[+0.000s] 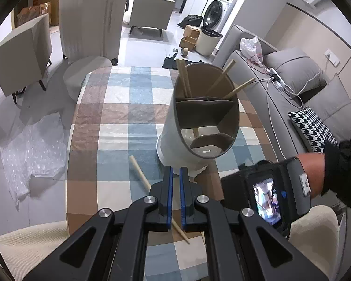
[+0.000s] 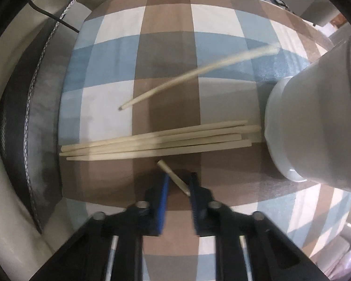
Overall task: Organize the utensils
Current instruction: 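Grasp a chopstick with the left gripper while the right gripper grasps another, then lift both held chopsticks up above the holder opening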
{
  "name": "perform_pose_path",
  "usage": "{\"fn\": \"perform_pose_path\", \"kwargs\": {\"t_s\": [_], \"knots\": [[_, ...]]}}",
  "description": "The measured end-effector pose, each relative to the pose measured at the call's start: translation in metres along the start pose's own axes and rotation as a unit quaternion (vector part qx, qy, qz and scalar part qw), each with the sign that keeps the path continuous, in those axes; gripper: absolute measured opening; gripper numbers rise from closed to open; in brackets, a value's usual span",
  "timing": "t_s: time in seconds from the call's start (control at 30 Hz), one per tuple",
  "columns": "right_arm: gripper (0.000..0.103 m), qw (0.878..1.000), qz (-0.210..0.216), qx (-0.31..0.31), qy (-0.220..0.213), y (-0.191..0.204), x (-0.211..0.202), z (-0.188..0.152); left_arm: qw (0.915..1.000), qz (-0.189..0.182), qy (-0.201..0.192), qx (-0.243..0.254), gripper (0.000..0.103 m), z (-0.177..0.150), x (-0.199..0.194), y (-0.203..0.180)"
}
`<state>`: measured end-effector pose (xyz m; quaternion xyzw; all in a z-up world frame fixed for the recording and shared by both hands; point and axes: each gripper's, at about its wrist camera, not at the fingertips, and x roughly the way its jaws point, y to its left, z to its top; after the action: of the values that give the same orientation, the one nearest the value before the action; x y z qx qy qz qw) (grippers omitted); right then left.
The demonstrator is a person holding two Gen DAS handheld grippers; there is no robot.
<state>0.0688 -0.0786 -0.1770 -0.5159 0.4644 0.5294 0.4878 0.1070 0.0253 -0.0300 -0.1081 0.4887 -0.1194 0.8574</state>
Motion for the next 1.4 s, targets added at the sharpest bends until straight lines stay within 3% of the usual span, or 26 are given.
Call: {"fn": "perform_pose_path", "kwargs": {"t_s": [0.17,0.3,0.37,0.5,0.57,0.63,0.67,0.8,0.97,1.07,1.3,1.37,1.4], "knots": [[0.004,0.998,-0.005,0.062,-0.029,0.001,-0.002,-0.009,0.9999,0.005,0.006,-0.014,0.001,0.0,0.002,0.004],[0.004,0.981,-0.002,0.176,-0.081,-0.014,-0.012,-0.039,0.9988,0.009,0.012,-0.047,0.001,0.0,0.004,0.016],[0.004,0.967,0.006,0.23,-0.114,-0.018,-0.022,-0.049,0.9958,0.016,0.034,-0.084,0.001,-0.002,0.014,0.031],[0.004,0.92,0.002,0.336,-0.201,-0.019,-0.052,-0.07,0.9843,0.026,0.085,-0.153,0.003,-0.006,0.039,0.059],[0.004,0.897,0.01,0.375,-0.232,-0.018,-0.06,-0.079,0.9772,0.031,0.105,-0.182,0.011,-0.01,0.053,0.069],[0.004,0.872,0.008,0.415,-0.261,-0.024,-0.069,-0.091,0.9709,0.034,0.121,-0.204,0.028,-0.013,0.066,0.075],[0.004,0.855,0.017,0.438,-0.278,-0.025,-0.072,-0.098,0.9693,0.037,0.125,-0.209,0.029,-0.013,0.07,0.077],[0.004,0.814,0.017,0.483,-0.322,-0.026,-0.087,-0.11,0.9707,0.044,0.135,-0.193,0.042,-0.007,0.089,0.067],[0.004,0.761,0.029,0.535,-0.366,-0.028,-0.094,-0.124,0.9733,0.1,0.135,-0.156,0.043,0.006,0.113,0.056],[0.004,0.74,0.03,0.556,-0.377,-0.024,-0.093,-0.13,0.9715,0.126,0.131,-0.152,0.043,0.011,0.125,0.058],[0.004,0.708,0.023,0.587,-0.392,-0.017,-0.096,-0.141,0.9692,0.179,0.112,-0.127,0.041,0.015,0.136,0.058],[0.004,0.699,0.019,0.596,-0.396,-0.018,-0.097,-0.145,0.9689,0.198,0.108,-0.103,0.03,0.016,0.139,0.054],[0.004,0.697,0.017,0.598,-0.396,-0.017,-0.097,-0.146,0.9704,0.194,0.104,-0.1,0.016,0.016,0.138,0.053]]}}
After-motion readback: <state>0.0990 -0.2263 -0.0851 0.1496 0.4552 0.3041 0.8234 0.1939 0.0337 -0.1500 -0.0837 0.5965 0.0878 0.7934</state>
